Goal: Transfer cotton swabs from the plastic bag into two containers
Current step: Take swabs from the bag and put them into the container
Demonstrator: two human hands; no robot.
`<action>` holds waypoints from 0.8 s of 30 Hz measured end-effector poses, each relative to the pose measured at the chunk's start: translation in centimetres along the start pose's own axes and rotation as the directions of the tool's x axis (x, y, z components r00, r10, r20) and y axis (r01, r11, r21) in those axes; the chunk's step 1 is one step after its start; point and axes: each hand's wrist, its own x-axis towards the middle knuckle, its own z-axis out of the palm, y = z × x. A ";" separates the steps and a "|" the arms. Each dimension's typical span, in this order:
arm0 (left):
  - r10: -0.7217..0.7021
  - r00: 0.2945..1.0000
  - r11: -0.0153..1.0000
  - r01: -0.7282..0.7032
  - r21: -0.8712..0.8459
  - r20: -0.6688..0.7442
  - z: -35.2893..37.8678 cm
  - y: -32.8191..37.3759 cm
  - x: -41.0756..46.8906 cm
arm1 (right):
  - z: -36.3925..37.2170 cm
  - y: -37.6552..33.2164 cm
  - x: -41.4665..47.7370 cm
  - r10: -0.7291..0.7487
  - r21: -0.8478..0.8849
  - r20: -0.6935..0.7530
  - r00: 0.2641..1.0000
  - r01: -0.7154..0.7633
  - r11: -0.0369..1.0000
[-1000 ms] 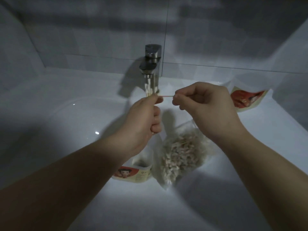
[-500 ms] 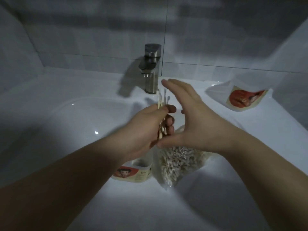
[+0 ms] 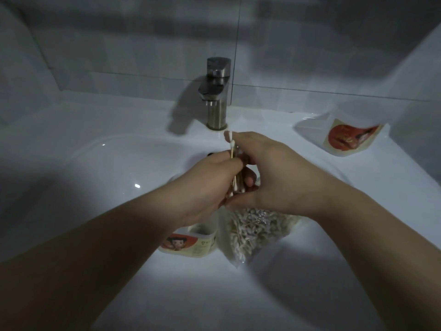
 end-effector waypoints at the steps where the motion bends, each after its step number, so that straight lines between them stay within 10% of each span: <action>1: -0.001 1.000 1.000 0.001 -0.005 -0.005 0.0 0.1 0.0 | 0.1 -0.1 0.0 0.000 -0.008 0.002 1.000 0.000 1.000; 24: -0.077 0.997 0.980 0.079 -0.184 0.021 0.1 0.6 -0.3 | 0.3 -0.6 0.1 0.023 -0.047 0.018 1.000 -0.022 0.999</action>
